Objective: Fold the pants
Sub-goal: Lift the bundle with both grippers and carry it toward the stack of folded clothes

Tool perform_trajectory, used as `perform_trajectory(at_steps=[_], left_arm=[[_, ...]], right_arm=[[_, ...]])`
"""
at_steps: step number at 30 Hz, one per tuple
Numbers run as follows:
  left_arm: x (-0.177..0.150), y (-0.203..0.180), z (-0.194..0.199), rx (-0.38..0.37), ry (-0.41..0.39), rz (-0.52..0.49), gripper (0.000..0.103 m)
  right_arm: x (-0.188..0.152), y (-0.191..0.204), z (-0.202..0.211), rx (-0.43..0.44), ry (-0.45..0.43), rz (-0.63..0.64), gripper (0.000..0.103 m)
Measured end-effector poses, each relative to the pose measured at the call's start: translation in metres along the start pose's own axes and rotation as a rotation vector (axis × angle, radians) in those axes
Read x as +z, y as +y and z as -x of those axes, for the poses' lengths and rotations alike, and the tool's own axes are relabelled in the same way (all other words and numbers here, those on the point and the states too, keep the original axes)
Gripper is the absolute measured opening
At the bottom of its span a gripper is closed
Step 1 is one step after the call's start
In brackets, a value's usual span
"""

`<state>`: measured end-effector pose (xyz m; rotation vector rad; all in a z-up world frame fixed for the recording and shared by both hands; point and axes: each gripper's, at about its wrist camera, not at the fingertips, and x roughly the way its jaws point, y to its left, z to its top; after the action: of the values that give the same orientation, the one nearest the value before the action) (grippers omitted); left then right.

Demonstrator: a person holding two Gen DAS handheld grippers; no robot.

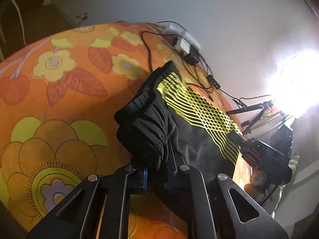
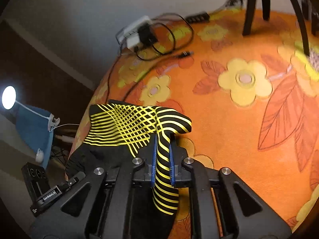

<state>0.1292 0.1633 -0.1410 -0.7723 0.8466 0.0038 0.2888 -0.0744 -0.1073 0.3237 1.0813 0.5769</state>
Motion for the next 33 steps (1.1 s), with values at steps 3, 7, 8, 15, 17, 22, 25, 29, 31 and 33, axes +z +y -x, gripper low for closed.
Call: perform_trajectory(at_steps=[3, 7, 8, 15, 17, 22, 25, 29, 31, 33], left_arm=[[-0.001, -0.012, 0.007, -0.007, -0.007, -0.046, 0.011], [-0.003, -0.03, 0.015, -0.008, -0.01, -0.115, 0.011], [-0.004, -0.034, 0.016, -0.011, -0.009, -0.128, 0.011], [-0.006, -0.075, 0.03, -0.06, -0.014, -0.196, 0.01], [-0.01, -0.088, 0.033, -0.08, -0.016, -0.22, 0.01], [-0.025, -0.121, 0.033, -0.152, 0.002, -0.248, 0.01], [-0.035, -0.147, 0.028, -0.205, 0.02, -0.271, 0.01], [-0.046, -0.183, 0.02, -0.271, 0.032, -0.294, 0.01], [-0.053, -0.205, 0.016, -0.299, 0.039, -0.314, 0.01], [-0.059, -0.229, 0.01, -0.326, 0.047, -0.337, 0.01]], right_arm=[[0.001, 0.019, 0.012, -0.029, -0.031, 0.074, 0.01], [0.002, 0.04, 0.031, -0.052, -0.072, 0.146, 0.01], [0.002, 0.044, 0.038, -0.052, -0.084, 0.154, 0.01], [0.006, 0.059, 0.091, -0.054, -0.171, 0.183, 0.01], [0.007, 0.061, 0.106, -0.061, -0.187, 0.187, 0.01], [0.006, 0.058, 0.147, -0.1, -0.224, 0.206, 0.01], [0.007, 0.049, 0.179, -0.131, -0.253, 0.209, 0.01], [0.011, 0.027, 0.226, -0.167, -0.294, 0.192, 0.01], [0.014, 0.014, 0.249, -0.19, -0.313, 0.184, 0.01], [0.019, 0.002, 0.268, -0.218, -0.329, 0.185, 0.01]])
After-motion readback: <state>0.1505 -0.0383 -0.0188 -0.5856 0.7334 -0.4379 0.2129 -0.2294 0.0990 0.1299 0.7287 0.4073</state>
